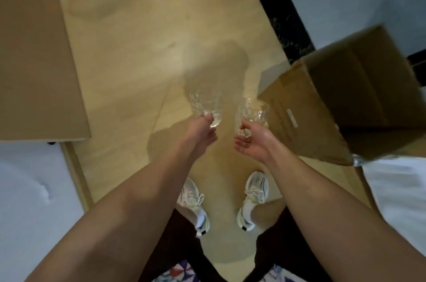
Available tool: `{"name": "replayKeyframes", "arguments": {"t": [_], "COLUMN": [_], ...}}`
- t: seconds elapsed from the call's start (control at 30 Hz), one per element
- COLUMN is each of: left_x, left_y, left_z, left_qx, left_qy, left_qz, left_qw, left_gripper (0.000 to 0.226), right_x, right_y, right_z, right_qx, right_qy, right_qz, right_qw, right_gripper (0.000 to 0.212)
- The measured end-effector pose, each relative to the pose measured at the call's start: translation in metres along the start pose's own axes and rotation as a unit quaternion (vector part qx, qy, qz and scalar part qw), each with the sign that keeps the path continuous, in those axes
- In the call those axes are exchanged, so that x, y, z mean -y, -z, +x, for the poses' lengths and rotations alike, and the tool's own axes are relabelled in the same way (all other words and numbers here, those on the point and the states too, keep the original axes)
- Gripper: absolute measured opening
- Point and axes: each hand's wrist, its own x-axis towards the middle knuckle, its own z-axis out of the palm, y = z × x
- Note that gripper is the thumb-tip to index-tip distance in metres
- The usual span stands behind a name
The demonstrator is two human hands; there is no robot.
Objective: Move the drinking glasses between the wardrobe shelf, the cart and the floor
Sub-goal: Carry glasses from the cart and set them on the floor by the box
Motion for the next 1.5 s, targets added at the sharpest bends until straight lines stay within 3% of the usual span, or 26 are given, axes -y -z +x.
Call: {"name": "replayKeyframes", "arguments": {"t": [0.17, 0.4, 0.53, 0.67, 0.87, 1.13, 1.5], "left_x": [-0.123, -0.28, -0.33, -0.347, -0.307, -0.185, 0.042], "left_y": [0.023, 0.079, 0.117, 0.156, 0.196, 0.211, 0.21], "left_z": [-0.166, -0.359, -0.45, -0.522, -0.573, -0.611, -0.725], "left_qx": [0.026, 0.02, 0.002, -0.068, -0.162, -0.264, -0.435], "left_qy": [-0.031, -0.175, -0.243, -0.307, -0.336, -0.319, -0.275], "left_qz": [-0.058, -0.116, -0.13, -0.111, -0.168, -0.321, -0.509], "left_qw": [0.997, 0.978, 0.961, 0.943, 0.913, 0.852, 0.69], "left_gripper": [0.013, 0.022, 0.015, 0.016, 0.018, 0.015, 0.016], "right_x": [0.083, 0.19, 0.219, 0.229, 0.216, 0.145, -0.062], "right_y": [-0.043, -0.142, -0.189, -0.226, -0.258, -0.288, -0.289], "right_z": [-0.182, -0.402, -0.496, -0.56, -0.599, -0.607, -0.65], "right_qx": [0.029, 0.102, 0.126, 0.159, 0.239, 0.33, 0.463], "right_qy": [0.089, 0.235, 0.304, 0.345, 0.34, 0.302, 0.149], "right_qz": [-0.019, -0.051, -0.109, -0.197, -0.315, -0.481, -0.629], "right_qw": [0.995, 0.965, 0.938, 0.904, 0.853, 0.754, 0.606], "right_gripper": [0.036, 0.014, 0.014, 0.013, 0.02, 0.018, 0.022]}}
